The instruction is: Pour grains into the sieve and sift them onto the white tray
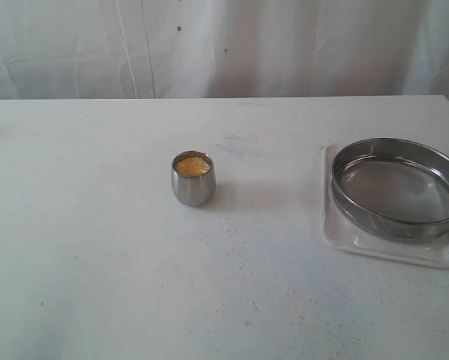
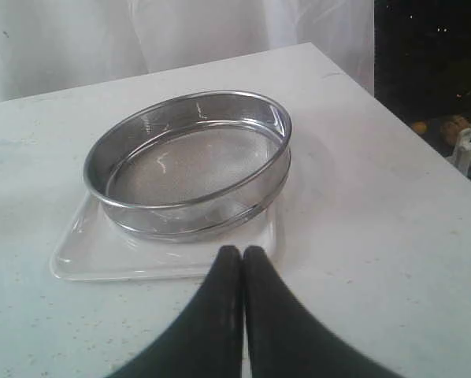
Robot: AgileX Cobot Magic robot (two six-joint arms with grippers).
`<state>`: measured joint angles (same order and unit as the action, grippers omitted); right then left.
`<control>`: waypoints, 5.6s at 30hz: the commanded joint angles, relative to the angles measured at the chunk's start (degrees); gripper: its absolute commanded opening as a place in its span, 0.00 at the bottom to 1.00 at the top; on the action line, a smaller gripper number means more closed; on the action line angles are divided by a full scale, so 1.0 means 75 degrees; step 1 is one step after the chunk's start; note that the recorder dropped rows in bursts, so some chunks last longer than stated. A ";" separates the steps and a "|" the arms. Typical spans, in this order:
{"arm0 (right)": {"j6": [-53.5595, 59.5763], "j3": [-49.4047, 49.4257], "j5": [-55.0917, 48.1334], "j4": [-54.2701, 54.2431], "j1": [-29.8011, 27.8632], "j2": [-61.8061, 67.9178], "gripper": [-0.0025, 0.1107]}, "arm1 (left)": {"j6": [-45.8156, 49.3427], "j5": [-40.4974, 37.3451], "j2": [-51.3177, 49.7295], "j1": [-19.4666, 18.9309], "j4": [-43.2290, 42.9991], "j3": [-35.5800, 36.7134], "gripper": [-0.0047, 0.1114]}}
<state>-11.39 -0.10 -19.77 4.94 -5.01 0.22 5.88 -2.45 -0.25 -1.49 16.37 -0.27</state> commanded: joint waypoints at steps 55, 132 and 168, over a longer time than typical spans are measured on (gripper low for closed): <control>0.0003 0.0013 0.0014 0.0060 -0.0036 -0.0030 0.02 | -0.2300 -0.1197 -1.0222 -0.0013 -0.3279 -0.7501 0.04; 0.0003 0.0013 0.0014 0.0060 -0.0036 -0.0030 0.02 | -0.5607 0.9655 -1.5220 0.0369 -1.3286 -0.7355 0.94; 0.0003 0.0013 0.0014 0.0060 -0.0036 -0.0030 0.02 | -0.5938 0.9596 -1.5353 0.0369 -1.1787 -0.7429 0.94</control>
<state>-11.39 -0.10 -19.77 4.94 -5.01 0.22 -38.49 69.34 -115.59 1.22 -72.44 -55.70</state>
